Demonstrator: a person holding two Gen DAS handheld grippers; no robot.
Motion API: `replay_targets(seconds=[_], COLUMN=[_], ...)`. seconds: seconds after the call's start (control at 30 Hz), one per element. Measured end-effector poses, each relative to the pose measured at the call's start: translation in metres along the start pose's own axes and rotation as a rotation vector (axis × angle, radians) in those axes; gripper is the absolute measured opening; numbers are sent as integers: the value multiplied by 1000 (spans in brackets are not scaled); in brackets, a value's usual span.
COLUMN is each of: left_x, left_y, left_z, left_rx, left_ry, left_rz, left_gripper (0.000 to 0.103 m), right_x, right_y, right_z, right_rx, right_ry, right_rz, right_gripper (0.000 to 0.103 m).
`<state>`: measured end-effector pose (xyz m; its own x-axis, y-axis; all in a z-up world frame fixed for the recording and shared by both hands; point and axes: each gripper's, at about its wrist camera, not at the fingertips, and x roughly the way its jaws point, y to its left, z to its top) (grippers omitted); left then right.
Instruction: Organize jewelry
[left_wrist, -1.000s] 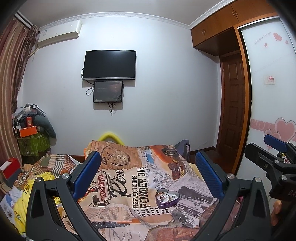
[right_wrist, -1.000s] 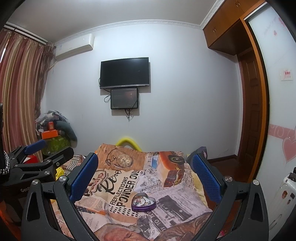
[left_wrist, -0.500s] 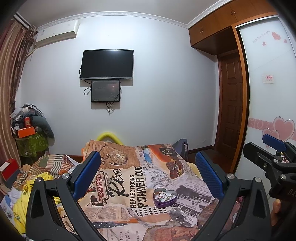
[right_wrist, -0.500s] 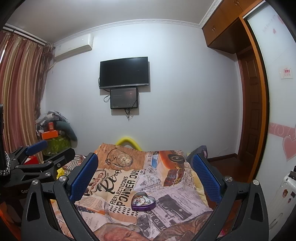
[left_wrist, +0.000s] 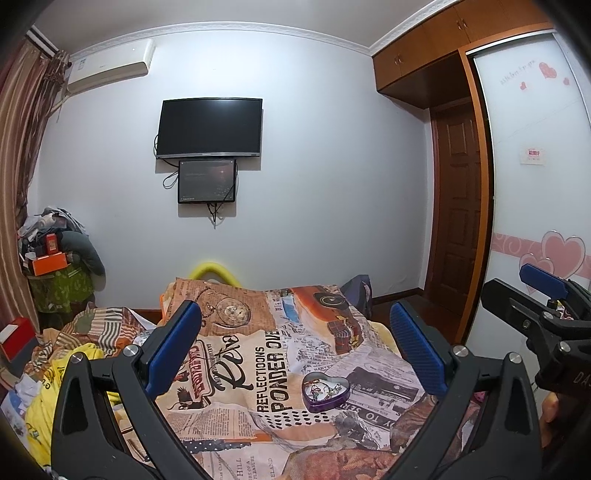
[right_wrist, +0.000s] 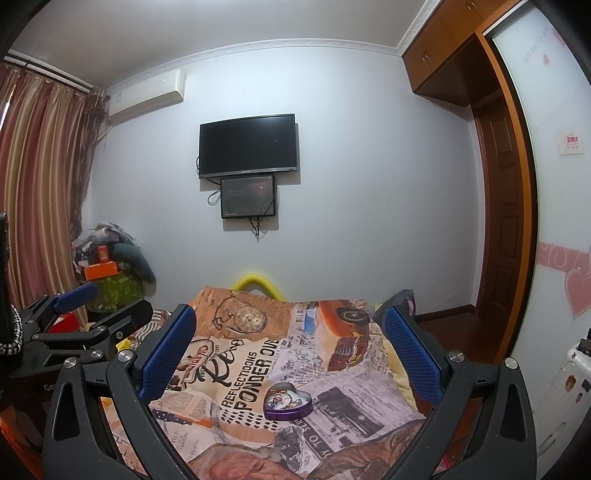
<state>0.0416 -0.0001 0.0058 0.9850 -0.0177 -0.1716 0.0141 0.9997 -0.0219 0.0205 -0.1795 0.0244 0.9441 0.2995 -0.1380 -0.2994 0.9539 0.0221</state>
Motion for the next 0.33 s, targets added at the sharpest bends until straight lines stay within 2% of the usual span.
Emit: replay_targets(seconds=[0.33], left_x=[2], left_y=[0], left_z=[-1], left_rx=[-2], left_ry=[3], left_rz=[-2], left_gripper=[103], right_x=[3], right_y=[1], right_z=[-1], right_rx=[-1], right_ry=[8], right_rz=[2], right_gripper=[101])
